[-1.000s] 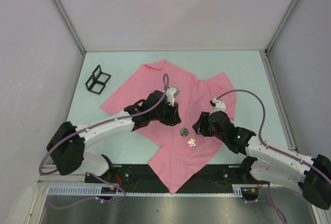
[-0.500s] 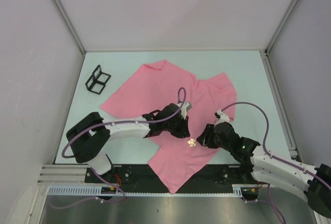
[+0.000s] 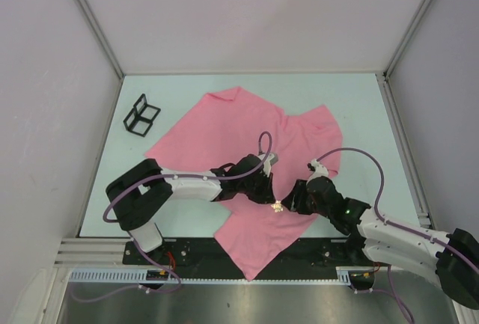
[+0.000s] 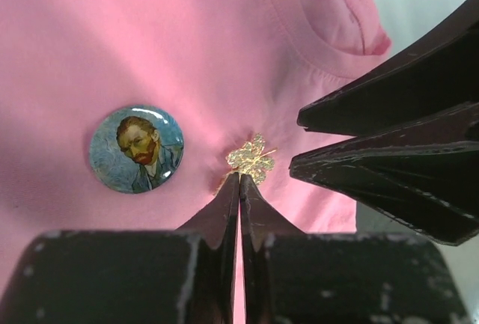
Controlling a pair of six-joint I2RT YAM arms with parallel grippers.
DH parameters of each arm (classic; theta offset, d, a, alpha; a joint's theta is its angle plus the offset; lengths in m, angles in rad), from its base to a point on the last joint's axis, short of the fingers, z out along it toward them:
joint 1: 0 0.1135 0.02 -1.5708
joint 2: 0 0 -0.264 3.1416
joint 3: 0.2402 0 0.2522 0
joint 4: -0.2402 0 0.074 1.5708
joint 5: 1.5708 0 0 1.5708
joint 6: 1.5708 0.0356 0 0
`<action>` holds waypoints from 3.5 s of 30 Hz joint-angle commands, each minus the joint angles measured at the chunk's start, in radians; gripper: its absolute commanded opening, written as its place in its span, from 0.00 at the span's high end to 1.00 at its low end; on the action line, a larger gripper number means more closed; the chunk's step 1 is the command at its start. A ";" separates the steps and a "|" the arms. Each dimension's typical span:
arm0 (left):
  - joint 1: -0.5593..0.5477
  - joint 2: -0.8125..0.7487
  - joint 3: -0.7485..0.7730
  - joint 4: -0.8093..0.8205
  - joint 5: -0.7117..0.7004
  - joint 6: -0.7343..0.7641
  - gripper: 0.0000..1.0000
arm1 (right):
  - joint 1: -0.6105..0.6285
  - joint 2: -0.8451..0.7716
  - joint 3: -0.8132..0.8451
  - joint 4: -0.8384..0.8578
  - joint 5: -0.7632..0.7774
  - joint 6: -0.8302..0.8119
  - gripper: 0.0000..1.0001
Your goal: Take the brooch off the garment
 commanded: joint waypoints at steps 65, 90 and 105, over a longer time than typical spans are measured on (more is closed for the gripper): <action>-0.225 -0.045 -0.047 0.150 -0.408 0.486 0.53 | -0.065 0.091 -0.027 0.023 -0.045 0.434 1.00; -0.236 -0.009 -0.051 0.195 -0.360 0.487 0.40 | -0.078 0.051 -0.062 0.054 -0.067 0.505 1.00; -0.236 0.001 -0.007 0.109 -0.386 0.472 0.82 | -0.088 0.003 -0.071 0.048 -0.061 0.399 0.79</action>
